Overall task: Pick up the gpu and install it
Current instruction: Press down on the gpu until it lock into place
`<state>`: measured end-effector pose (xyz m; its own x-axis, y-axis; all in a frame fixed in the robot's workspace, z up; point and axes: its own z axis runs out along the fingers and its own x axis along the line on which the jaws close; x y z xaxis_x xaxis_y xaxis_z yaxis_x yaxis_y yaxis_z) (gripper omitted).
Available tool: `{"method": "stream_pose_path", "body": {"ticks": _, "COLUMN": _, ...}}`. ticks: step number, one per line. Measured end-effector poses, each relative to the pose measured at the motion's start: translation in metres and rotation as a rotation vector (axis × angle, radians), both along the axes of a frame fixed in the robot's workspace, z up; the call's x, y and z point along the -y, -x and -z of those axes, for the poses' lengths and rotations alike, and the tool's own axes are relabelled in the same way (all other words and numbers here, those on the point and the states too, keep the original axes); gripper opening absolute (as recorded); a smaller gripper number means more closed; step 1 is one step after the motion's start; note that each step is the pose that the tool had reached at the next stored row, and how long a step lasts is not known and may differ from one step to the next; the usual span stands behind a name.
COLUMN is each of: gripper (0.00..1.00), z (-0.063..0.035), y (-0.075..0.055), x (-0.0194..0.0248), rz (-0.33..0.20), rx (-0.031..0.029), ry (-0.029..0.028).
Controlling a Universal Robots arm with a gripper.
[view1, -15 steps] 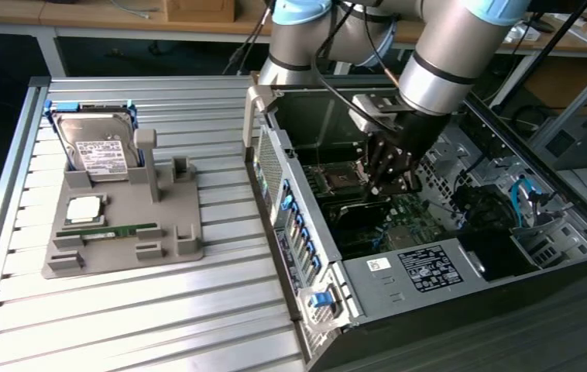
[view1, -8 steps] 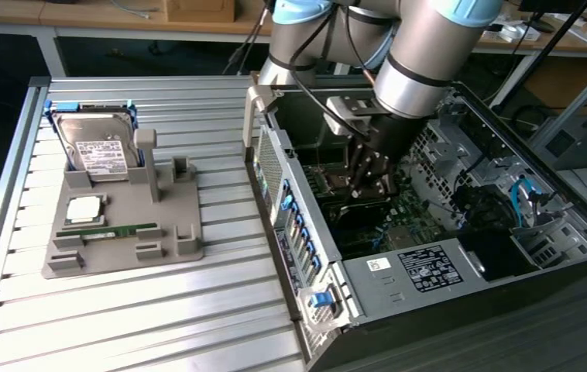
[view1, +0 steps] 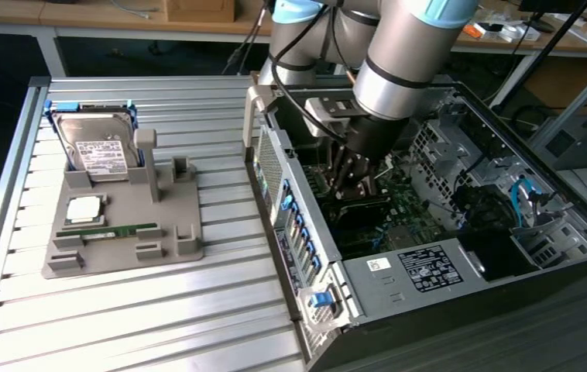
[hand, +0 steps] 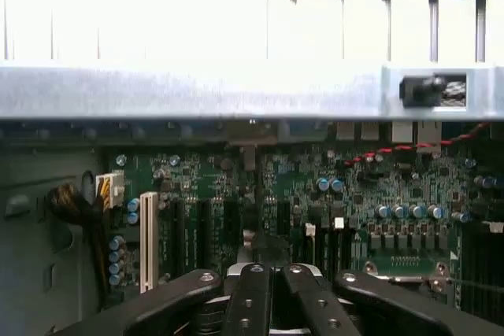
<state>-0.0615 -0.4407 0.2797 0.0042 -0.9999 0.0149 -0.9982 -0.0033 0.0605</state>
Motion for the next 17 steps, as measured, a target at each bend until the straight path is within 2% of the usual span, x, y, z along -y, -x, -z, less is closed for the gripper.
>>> {"method": "stream_pose_path", "body": {"ticks": 2, "gripper": 0.11, "z": 0.0014, "y": 0.005, "x": 0.0008, "rz": 0.0, "rx": 0.0002, "ry": -0.0004}}
{"method": "stream_pose_path", "body": {"ticks": 10, "gripper": 0.11, "z": 0.0044, "y": 0.009, "x": 0.0021, "rz": 0.0, "rx": 0.0, "ry": 0.0001}}
{"method": "stream_pose_path", "body": {"ticks": 17, "gripper": 0.11, "z": 0.0067, "y": 0.015, "x": 0.0023, "rz": 0.0, "rx": 0.0, "ry": -0.0028}}
